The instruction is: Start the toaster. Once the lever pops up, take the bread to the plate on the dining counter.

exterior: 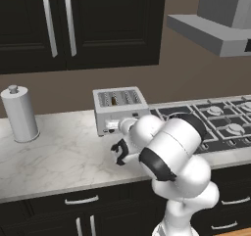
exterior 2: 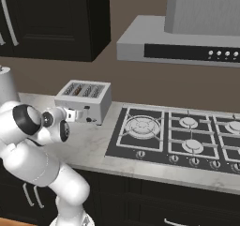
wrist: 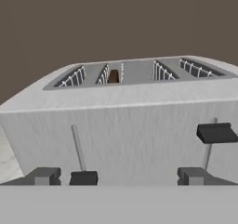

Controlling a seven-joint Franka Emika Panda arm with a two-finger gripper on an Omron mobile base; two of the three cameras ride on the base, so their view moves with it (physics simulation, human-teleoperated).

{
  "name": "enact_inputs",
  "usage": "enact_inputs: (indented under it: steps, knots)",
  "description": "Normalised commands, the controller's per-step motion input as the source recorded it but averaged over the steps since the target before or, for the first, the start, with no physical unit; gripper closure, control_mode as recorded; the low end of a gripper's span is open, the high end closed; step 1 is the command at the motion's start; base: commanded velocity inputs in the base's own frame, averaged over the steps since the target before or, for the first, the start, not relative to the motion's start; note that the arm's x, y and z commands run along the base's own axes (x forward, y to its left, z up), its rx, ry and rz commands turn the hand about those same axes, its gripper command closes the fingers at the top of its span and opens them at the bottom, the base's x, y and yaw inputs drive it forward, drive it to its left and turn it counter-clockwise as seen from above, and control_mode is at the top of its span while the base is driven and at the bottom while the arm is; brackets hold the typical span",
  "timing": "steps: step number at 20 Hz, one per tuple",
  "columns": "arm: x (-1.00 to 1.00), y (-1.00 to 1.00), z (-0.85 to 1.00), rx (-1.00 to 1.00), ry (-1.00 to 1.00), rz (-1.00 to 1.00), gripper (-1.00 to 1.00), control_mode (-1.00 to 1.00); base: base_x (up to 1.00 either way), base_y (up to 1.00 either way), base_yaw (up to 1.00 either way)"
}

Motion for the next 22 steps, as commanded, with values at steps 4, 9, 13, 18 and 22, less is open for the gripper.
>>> enact_inputs:
  steps: [4, 9, 13, 18, 22]
  knots:
    - [-0.01, 0.0, 0.31, 0.0, 0.0, 0.0, -1.0, -1.0, 0.0, 0.0, 0.0]
    - [0.0, 0.0, 0.36, 0.0, 0.0, 0.0, -1.0, -1.0, 0.0, 0.0, 0.0]
    - [0.0, 0.0, 0.27, 0.0, 0.0, 0.0, -1.0, -1.0, 0.0, 0.0, 0.0]
    - [0.0, 0.05, 0.11, 0.0, 0.0, 0.0, -1.0, -1.0, 0.0, 0.0, 0.0]
    - [0.0, 0.02, 0.06, 0.0, 0.0, 0.0, -1.0, -1.0, 0.0, 0.0, 0.0]
